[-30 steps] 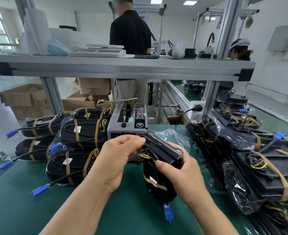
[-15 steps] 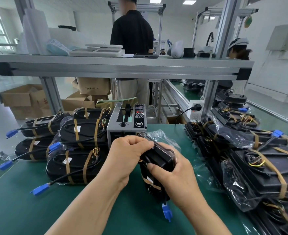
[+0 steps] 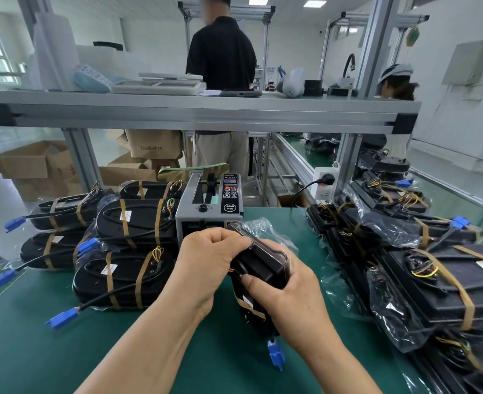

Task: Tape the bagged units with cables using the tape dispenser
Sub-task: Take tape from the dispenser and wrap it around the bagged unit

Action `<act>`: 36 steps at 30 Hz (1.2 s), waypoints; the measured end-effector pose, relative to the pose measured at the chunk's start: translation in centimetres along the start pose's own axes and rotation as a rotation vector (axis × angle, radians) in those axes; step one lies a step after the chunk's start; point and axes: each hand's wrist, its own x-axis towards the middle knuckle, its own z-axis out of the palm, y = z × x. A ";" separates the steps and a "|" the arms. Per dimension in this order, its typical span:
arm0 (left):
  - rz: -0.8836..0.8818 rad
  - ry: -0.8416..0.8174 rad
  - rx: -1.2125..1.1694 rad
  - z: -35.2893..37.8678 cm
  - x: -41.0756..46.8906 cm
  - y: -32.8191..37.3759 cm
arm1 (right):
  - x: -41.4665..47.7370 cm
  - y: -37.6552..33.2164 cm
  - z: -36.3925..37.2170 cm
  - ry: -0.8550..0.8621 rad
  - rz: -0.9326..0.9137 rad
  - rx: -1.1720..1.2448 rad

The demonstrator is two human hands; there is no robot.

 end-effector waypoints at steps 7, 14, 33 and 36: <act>0.028 0.022 0.058 0.1 0.0 -0.1 | 0.0 0.0 0.1 0.008 -0.002 -0.001; 0.065 0.059 0.102 0.2 -0.1 -0.1 | -0.1 0.3 0.2 0.006 0.011 -0.010; 0.072 0.134 0.164 0.0 0.9 -1.2 | -0.2 0.7 0.0 0.004 0.004 0.009; 0.098 0.132 0.164 -0.3 1.3 -1.2 | -0.2 0.7 0.0 0.009 0.002 0.012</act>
